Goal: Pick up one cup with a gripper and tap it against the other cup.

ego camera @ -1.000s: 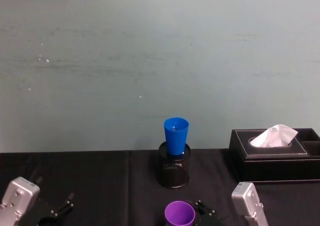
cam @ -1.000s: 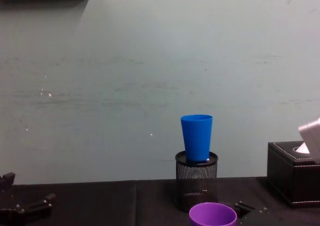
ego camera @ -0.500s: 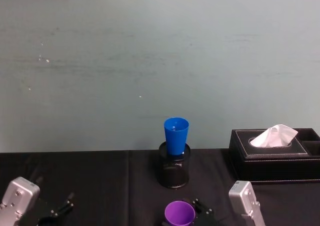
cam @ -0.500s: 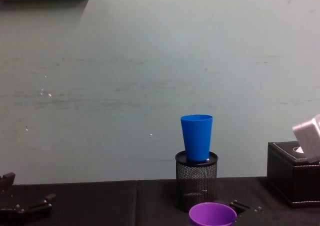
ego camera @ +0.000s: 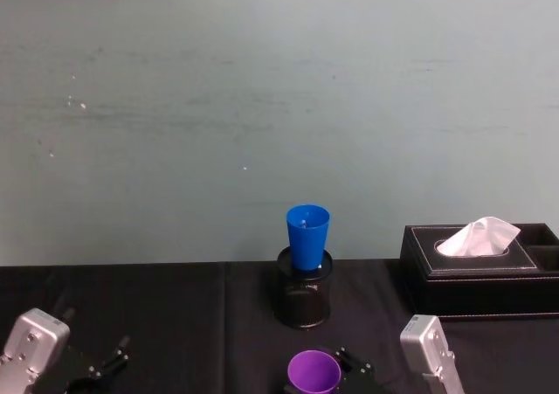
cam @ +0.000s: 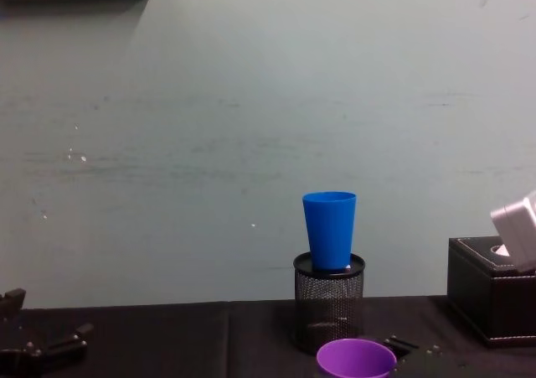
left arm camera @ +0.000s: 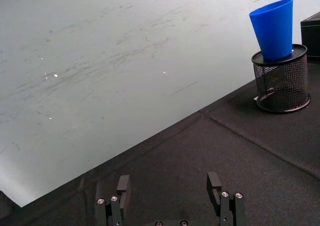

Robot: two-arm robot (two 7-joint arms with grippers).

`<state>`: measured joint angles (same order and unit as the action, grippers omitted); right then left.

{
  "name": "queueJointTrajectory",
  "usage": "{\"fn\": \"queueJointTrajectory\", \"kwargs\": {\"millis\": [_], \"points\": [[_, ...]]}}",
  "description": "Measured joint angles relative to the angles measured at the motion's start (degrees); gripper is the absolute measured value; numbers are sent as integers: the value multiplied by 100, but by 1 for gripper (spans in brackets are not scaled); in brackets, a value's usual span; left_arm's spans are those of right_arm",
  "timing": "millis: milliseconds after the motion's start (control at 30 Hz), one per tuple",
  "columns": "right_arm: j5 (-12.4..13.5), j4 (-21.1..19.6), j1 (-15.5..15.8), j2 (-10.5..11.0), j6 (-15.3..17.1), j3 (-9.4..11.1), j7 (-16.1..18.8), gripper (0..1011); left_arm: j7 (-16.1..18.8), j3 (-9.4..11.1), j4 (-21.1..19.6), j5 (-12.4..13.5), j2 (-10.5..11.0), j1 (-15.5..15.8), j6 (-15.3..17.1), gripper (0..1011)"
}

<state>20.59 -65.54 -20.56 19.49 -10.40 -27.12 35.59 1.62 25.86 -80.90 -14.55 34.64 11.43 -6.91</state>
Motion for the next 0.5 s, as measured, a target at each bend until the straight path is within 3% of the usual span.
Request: {"fn": "queueJointTrajectory", "kwargs": {"millis": [233, 500], "points": [[0, -4, 4, 3, 0, 4, -2, 790, 0, 0, 0, 0, 0, 0, 0, 1000], [0, -7, 6, 5, -1, 5, -5, 755, 0, 0, 0, 0, 0, 0, 0, 1000]]}}
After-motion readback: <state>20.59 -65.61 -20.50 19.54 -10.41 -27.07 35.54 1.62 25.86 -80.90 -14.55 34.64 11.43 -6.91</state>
